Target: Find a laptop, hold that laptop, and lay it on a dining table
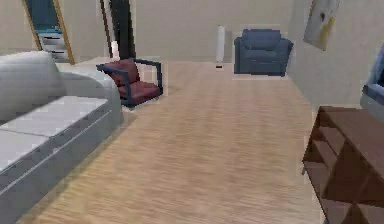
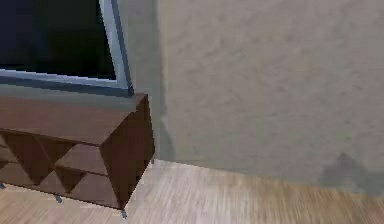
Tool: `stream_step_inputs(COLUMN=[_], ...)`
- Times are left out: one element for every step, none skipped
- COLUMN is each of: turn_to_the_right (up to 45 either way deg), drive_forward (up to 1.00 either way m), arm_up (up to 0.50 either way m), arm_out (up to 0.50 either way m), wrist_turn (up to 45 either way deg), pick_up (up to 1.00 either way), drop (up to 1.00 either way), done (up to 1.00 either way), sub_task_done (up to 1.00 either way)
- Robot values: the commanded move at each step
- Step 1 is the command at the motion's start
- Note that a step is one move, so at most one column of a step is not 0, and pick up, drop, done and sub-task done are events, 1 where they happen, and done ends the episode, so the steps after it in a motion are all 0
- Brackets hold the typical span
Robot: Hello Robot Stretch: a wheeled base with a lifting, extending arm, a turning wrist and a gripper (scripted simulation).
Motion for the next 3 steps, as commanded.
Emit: stream_step_inputs(turn_to_the_right=[0.0, -3.0, 0.0], drive_forward=[1.0, 0.0, 1.0], arm_up=[0.0, 0.0, 0.0], arm_out=[0.0, 0.0, 0.0], wrist_turn=[0.0, 0.0, 0.0], pick_up=[0.0, 0.0, 0.0], drop=[0.0, 0.0, 0.0], done=[0.0, 0.0, 0.0], sub_task_done=[0.0, 0.0, 0.0])
